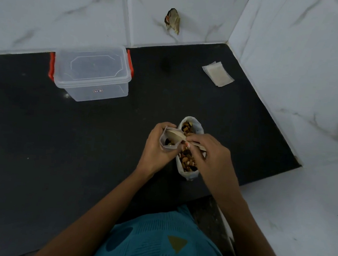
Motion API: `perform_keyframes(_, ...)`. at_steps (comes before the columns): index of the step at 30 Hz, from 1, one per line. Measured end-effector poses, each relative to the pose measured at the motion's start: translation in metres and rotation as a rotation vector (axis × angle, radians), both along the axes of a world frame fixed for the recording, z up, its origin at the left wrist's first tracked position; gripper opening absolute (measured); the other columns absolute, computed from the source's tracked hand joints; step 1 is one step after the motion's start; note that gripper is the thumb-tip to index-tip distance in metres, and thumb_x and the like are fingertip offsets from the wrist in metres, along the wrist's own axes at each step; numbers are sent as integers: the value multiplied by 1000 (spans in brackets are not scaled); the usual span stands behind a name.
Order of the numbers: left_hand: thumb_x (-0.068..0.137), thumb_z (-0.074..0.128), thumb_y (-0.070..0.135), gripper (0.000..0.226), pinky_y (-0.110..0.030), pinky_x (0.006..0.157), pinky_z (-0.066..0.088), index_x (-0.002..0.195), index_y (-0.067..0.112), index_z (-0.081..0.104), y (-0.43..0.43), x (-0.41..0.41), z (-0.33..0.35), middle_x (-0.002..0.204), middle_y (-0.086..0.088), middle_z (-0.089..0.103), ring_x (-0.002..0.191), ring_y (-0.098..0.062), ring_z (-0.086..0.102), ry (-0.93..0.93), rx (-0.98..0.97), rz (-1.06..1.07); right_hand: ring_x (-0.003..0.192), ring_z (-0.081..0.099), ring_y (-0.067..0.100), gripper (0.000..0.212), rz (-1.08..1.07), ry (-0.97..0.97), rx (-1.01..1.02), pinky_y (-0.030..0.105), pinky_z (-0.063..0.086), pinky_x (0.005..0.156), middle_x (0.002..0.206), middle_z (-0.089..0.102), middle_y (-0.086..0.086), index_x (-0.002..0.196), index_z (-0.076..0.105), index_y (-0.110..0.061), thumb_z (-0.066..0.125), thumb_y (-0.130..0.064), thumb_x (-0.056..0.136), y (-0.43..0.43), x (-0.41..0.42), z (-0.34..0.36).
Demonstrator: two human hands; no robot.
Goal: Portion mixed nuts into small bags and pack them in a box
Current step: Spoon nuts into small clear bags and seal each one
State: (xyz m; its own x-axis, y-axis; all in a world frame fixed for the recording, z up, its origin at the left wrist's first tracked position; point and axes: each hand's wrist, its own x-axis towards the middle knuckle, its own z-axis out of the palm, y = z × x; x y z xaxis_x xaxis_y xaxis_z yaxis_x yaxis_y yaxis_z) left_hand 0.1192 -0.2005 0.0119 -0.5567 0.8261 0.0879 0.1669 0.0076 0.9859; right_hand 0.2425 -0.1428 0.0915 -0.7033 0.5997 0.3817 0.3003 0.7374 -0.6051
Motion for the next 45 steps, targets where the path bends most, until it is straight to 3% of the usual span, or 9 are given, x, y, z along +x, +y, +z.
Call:
perform_keyframes(4, 70, 76, 26, 47, -26, 90, 48, 109, 28, 50, 0, -4, -4, 111, 2, 57, 107, -10, 56, -29, -26, -21, 83, 58, -8, 12, -103, 67, -270, 7, 47, 73, 87, 64, -7, 95, 66, -8, 61, -8, 84, 3, 8, 3)
perform_keyframes(9, 73, 76, 12, 45, -10, 84, 45, 106, 28, 50, -3, -6, -6, 110, 9, 56, 103, 2, 54, -28, -72, -26, 74, 61, -5, 12, -305, 93, -425, 9, 49, 67, 82, 61, -10, 96, 61, -15, 57, -9, 86, 21, 24, 8)
perform_keyframes(12, 75, 75, 10, 42, -8, 81, 44, 108, 21, 51, -3, -6, -8, 108, 12, 56, 99, 8, 54, -35, -92, -32, 70, 59, 0, 13, -431, 57, -441, 7, 48, 66, 78, 58, -11, 98, 61, -13, 56, -7, 87, 31, 31, -3)
perform_keyframes(15, 76, 73, 9, 39, -7, 79, 44, 108, 17, 51, -4, -5, -11, 106, 13, 56, 96, 11, 54, -65, -112, -43, 73, 57, 7, 13, -472, -23, -414, 15, 48, 66, 77, 56, -8, 98, 61, -8, 55, -4, 88, 32, 32, -20)
perform_keyframes(21, 78, 72, 10, 41, -6, 79, 45, 113, 18, 51, -3, -4, -19, 105, 17, 57, 96, 15, 54, -99, -175, -91, 90, 55, 16, 20, -408, -235, -295, 16, 37, 75, 100, 60, 11, 107, 59, -1, 47, -6, 93, 27, 25, -50)
perform_keyframes(27, 78, 73, 17, 49, -9, 85, 46, 120, 19, 49, -2, -5, -27, 107, 19, 56, 100, 10, 54, -126, -248, -126, 99, 53, 21, 22, -385, -346, -249, 18, 34, 79, 109, 58, 13, 111, 57, -3, 45, -12, 94, 30, 21, -66)
perform_keyframes(36, 78, 72, 17, 43, -28, 93, 48, 116, 21, 52, 0, -3, -32, 111, 5, 61, 108, -8, 57, -158, -292, -161, 79, 54, 11, 15, -452, -172, -433, 9, 39, 63, 88, 58, 6, 99, 62, -2, 49, -6, 92, 39, 22, -63)
perform_keyframes(40, 79, 72, 16, 37, -26, 91, 49, 109, 25, 53, 1, -3, -32, 106, 10, 61, 104, -5, 58, -163, -277, -170, 78, 57, 11, 12, -545, -59, -596, 12, 43, 65, 88, 61, 5, 96, 62, -8, 51, -7, 91, 40, 20, -67)
perform_keyframes(45, 78, 72, 15, 37, -21, 88, 49, 100, 37, 52, 1, -2, -30, 103, 15, 60, 101, 2, 57, -165, -265, -187, 62, 57, 7, 10, -671, 123, -906, 8, 47, 54, 70, 61, 3, 94, 63, -3, 55, -5, 89, 47, 24, -67)
